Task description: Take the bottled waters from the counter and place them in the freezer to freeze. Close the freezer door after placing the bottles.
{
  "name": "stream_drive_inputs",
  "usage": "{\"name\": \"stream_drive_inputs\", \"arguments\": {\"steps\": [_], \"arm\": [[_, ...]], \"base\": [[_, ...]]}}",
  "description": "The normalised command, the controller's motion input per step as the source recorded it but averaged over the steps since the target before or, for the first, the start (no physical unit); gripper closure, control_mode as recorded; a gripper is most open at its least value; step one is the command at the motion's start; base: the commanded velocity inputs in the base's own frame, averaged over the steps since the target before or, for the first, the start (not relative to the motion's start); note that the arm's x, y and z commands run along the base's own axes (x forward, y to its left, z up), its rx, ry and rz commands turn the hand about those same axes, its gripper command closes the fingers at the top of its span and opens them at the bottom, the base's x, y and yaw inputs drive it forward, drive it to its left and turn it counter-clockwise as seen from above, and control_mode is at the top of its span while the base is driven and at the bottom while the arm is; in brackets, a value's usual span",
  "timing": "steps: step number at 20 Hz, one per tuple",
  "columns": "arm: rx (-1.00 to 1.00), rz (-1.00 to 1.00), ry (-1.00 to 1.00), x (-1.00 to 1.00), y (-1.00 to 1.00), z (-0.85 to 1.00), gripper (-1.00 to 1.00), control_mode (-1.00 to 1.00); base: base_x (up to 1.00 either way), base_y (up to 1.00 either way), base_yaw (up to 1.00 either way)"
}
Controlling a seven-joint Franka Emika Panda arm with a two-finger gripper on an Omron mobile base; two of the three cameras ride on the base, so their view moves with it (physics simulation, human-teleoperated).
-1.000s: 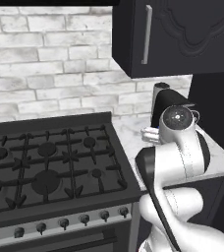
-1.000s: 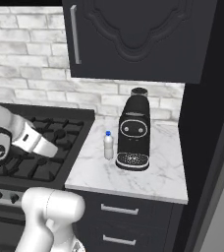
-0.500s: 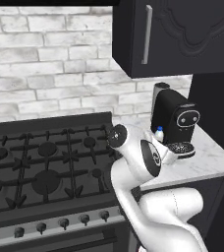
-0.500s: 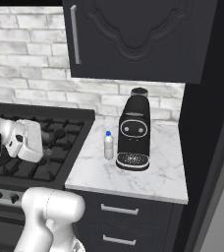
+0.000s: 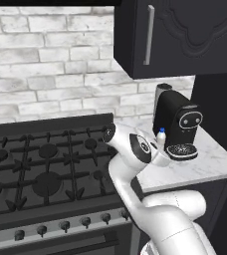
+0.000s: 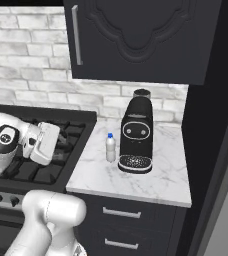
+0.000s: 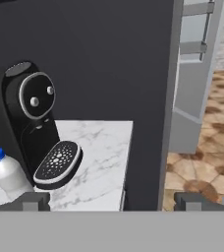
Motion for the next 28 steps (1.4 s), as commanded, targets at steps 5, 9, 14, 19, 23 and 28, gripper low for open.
{"name": "stream_drive_inputs", "arguments": {"steps": [5,9,14,19,23,28], "arm": [[0.0,-0.01,0.0,0.49,-0.03,-0.24,-1.0,-1.0],[0.0,0.0,0.0,0.52,-0.04,-0.22,-1.0,-1.0],[-0.05,-0.03,0.13,0.39,-0.13,-0.05,-1.0,-1.0],[0.0,-0.07,0.14,0.34,-0.21,-0.04,-1.0,-1.0],[0.0,-0.07,0.06,0.37,-0.08,-0.06,-1.0,-1.0],[0.0,-0.01,0.01,0.3,-0.18,-0.1,-1.0,-1.0]], "base": [[0.0,0.0,0.0],[0.0,0.0,0.0],[0.0,0.0,0.0],[0.0,0.0,0.0],[0.0,0.0,0.0],[0.0,0.0,0.0]]}}
